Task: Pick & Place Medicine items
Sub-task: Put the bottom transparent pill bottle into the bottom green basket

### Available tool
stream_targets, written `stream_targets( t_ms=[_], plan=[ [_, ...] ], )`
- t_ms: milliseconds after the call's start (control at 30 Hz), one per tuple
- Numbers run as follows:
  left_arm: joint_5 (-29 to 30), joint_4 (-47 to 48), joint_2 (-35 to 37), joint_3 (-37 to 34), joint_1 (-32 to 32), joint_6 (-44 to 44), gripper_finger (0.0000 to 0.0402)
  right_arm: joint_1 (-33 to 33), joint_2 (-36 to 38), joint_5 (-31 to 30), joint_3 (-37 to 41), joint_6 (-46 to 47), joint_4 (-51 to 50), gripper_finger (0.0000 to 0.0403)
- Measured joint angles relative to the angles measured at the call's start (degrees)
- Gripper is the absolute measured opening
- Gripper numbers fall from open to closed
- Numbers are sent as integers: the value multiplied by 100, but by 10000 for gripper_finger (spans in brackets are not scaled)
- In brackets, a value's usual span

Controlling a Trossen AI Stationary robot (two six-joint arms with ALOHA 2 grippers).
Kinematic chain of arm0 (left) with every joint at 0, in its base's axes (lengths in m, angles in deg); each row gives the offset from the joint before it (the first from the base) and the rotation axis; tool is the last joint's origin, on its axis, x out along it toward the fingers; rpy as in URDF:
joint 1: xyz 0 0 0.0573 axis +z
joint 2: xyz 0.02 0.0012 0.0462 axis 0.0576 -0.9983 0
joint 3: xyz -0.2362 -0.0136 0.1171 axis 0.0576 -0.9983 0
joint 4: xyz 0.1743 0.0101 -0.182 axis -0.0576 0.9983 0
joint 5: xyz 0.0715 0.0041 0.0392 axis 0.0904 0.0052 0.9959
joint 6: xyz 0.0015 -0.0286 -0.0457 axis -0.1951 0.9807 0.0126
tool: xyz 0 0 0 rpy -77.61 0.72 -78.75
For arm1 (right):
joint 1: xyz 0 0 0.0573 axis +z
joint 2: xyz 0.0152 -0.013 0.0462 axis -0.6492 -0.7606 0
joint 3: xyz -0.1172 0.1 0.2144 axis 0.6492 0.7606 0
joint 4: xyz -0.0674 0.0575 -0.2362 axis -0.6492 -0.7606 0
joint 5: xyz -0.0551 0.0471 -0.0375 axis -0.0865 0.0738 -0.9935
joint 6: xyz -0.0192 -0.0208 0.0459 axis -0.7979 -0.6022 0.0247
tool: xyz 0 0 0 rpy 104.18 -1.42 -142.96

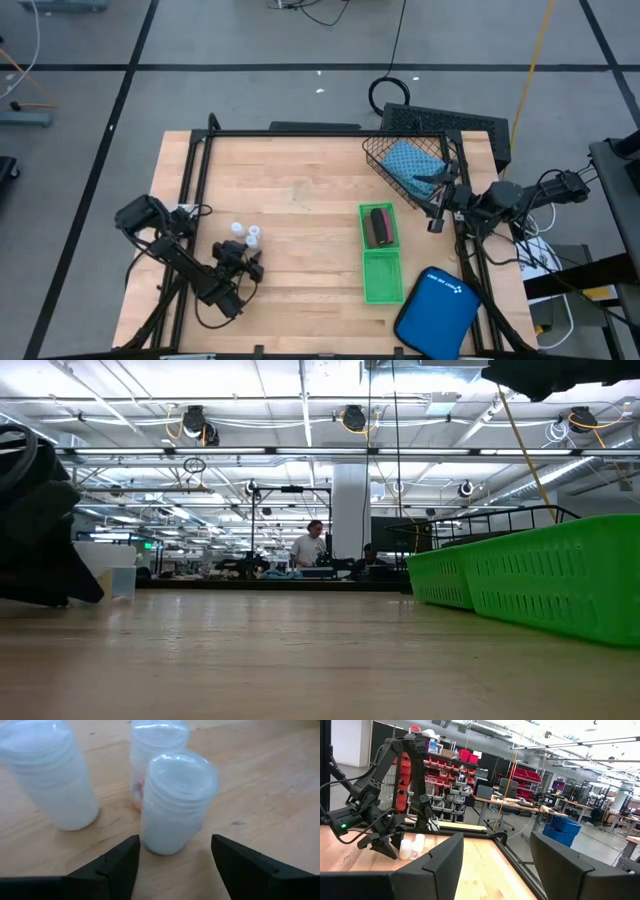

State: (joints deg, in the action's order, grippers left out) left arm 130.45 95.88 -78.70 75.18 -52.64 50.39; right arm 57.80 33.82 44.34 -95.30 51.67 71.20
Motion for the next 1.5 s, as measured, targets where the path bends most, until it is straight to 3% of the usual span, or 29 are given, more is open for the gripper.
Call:
stream_targets(
  t_ms=[233,333,667,967,1100,1333,1500],
  plan=[
    [117,-74,-2,-2,256,-590,255,0,-2,-2,0,-33,0,216],
    [348,-384,-4,-9,425,-972,255,0,-6,-2,-2,-35,0,216],
    [293,-1444,-2,-4,997,-2673,250,0,-22,-2,0,-50,-10,216],
    [265,-1979,5,-4,1181,-3128,152,0,-20,-4,45,-50,-4,221],
    [266,-2340,5,-4,1273,-3427,137,0,-22,7,108,-1,10,219],
    [-86,-3819,0,-4,1727,-5057,168,0,-35,24,118,615,632,217],
    [-1043,-5127,0,-4,2370,-6826,136,0,-35,20,118,1285,968,221]
  ],
)
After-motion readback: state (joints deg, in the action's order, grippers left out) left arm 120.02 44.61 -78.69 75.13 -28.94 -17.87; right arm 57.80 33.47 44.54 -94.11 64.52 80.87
